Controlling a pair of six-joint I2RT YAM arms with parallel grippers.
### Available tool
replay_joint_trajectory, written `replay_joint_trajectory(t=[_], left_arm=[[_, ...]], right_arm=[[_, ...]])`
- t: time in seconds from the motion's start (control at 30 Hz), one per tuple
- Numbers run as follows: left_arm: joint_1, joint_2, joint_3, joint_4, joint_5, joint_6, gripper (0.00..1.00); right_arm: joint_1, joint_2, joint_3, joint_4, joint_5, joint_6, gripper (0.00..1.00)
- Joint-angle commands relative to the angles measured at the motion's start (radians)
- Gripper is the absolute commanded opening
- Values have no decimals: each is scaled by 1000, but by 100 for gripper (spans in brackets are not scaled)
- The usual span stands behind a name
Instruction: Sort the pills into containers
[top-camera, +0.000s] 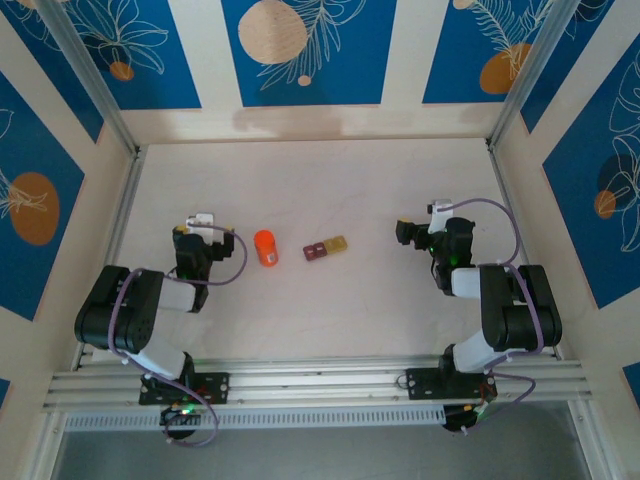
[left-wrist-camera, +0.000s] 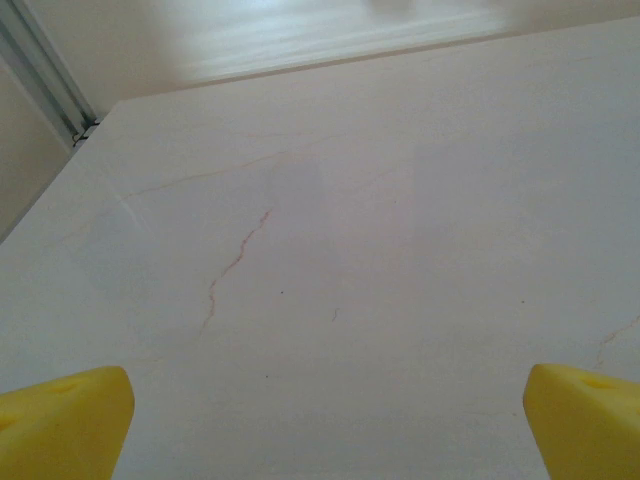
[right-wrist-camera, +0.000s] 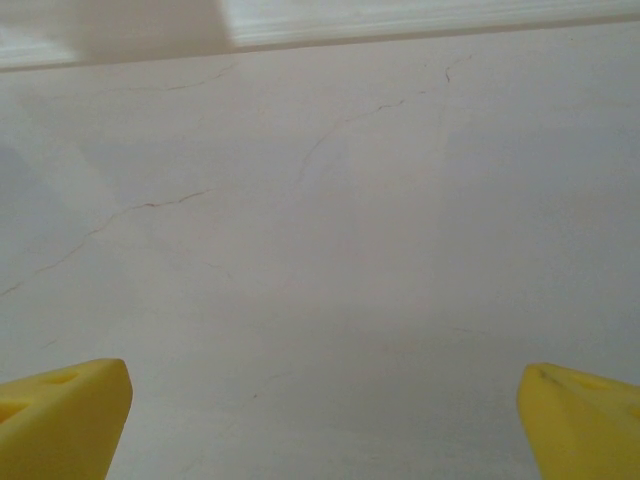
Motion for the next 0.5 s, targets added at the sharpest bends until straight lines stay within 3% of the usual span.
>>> replay_joint_trajectory(t=[0.0,0.47], left_arm=[[11,2,10,-5,17,0,100],[14,2,15,-16,28,-2,100]], right_arm=[[3,1,-3,-1,-14,0,99],[2,1,-3,-2,-15,0,99]])
